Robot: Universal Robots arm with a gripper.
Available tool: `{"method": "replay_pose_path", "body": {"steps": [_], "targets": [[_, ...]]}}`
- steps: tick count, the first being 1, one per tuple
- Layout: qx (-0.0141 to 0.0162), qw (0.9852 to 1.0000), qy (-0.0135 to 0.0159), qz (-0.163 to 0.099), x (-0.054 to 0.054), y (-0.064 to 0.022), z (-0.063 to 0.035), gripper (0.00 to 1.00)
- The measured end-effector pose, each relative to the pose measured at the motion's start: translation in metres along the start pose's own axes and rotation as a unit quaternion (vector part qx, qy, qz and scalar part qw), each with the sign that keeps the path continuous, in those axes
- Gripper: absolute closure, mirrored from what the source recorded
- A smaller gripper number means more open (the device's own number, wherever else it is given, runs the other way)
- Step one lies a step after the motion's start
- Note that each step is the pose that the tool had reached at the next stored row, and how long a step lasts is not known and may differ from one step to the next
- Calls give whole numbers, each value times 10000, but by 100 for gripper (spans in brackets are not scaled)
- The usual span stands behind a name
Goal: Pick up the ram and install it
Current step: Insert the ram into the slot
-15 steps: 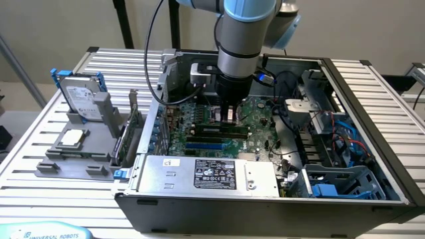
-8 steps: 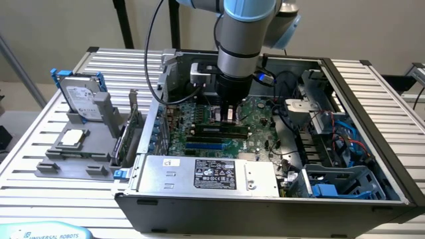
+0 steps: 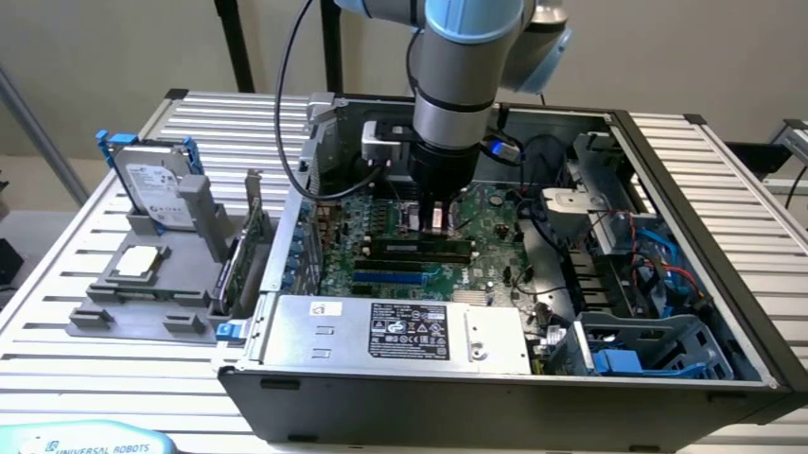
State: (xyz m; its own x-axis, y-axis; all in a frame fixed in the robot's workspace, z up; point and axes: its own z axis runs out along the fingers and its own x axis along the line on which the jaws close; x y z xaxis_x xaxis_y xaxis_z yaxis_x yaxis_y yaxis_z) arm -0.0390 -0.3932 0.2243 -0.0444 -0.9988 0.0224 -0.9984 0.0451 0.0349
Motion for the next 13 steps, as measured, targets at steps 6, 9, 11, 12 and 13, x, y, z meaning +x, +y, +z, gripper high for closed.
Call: {"method": "replay_pose_path", "body": {"steps": [6,9,11,12,13], "targets": [[1,10000,-2,0,-2,-1,4,87],[0,10000,-1,0,-8,0,3,87],[0,10000,-1,0,-8,0,4,87],[0,10000,-1,0,-8,0,3,87],[-1,10000,-1,0,-8,0,3,87]]}}
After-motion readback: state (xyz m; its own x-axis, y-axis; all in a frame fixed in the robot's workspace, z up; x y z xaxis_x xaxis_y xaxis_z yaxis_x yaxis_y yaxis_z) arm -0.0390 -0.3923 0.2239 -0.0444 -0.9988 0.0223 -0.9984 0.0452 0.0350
